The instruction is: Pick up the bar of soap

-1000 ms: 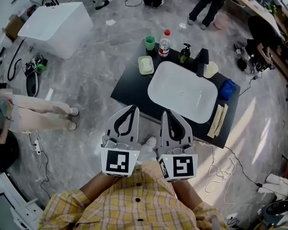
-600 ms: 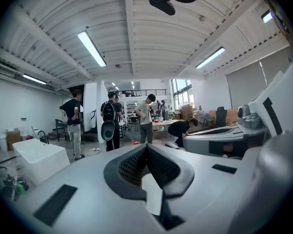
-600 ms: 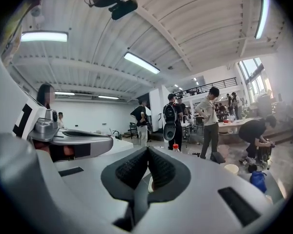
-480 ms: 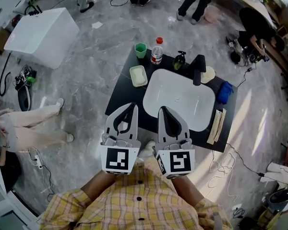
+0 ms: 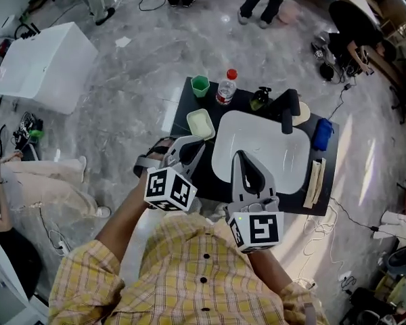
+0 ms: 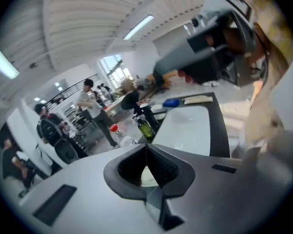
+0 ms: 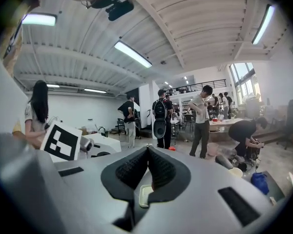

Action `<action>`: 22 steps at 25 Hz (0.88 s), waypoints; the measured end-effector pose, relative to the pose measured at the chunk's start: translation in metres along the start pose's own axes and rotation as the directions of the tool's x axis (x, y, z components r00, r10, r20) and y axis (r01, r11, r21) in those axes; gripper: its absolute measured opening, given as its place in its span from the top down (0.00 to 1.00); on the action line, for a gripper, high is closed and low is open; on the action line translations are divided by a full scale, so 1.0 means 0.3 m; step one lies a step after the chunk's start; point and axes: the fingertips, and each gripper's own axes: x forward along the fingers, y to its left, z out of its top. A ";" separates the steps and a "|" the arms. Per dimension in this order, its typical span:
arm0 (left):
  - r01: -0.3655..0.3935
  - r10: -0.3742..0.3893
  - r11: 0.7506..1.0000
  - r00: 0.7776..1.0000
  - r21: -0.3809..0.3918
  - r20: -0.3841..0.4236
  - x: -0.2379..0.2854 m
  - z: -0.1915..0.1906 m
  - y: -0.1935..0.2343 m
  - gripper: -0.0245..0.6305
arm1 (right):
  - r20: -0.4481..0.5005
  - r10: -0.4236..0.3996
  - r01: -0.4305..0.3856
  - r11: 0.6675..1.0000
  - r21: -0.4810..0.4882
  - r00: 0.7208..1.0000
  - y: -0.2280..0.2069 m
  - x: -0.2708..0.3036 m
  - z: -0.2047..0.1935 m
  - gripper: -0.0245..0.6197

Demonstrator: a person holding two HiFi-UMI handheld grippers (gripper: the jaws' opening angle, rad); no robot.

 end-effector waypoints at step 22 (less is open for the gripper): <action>0.694 -0.448 0.422 0.719 0.583 -0.531 0.534 -0.494 -0.133 0.64 | -0.105 -0.075 0.083 0.994 0.074 0.992 -0.135 0.145 -0.134 0.93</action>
